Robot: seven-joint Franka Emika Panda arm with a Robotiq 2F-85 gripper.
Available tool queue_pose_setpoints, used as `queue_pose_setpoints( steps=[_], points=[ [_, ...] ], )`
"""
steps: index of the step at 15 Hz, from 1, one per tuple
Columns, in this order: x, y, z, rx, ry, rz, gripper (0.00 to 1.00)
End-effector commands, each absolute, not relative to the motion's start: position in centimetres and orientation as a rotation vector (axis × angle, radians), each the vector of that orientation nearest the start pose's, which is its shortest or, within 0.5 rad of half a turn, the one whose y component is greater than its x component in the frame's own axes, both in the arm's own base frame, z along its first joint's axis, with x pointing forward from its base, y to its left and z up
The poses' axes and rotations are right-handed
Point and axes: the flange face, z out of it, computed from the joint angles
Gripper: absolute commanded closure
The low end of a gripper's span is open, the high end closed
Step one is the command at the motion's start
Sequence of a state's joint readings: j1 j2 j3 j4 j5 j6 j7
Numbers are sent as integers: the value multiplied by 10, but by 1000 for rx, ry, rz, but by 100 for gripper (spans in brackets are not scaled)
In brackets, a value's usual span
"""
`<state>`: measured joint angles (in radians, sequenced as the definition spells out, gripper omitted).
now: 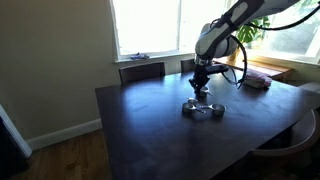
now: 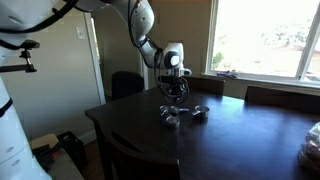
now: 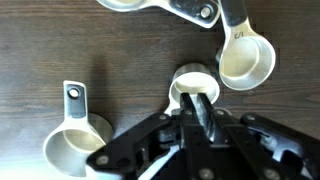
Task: Stack the cups
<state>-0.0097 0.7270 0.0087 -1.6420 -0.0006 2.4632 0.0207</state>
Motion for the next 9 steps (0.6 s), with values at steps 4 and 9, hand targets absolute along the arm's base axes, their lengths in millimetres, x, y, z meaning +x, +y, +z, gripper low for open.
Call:
queue_pose_setpoints(
  steps=[4,9],
  points=[
    [674,-8,183,-3136,138,-74,38],
    [682,-1,165,-3080,325,-91,5]
  ],
)
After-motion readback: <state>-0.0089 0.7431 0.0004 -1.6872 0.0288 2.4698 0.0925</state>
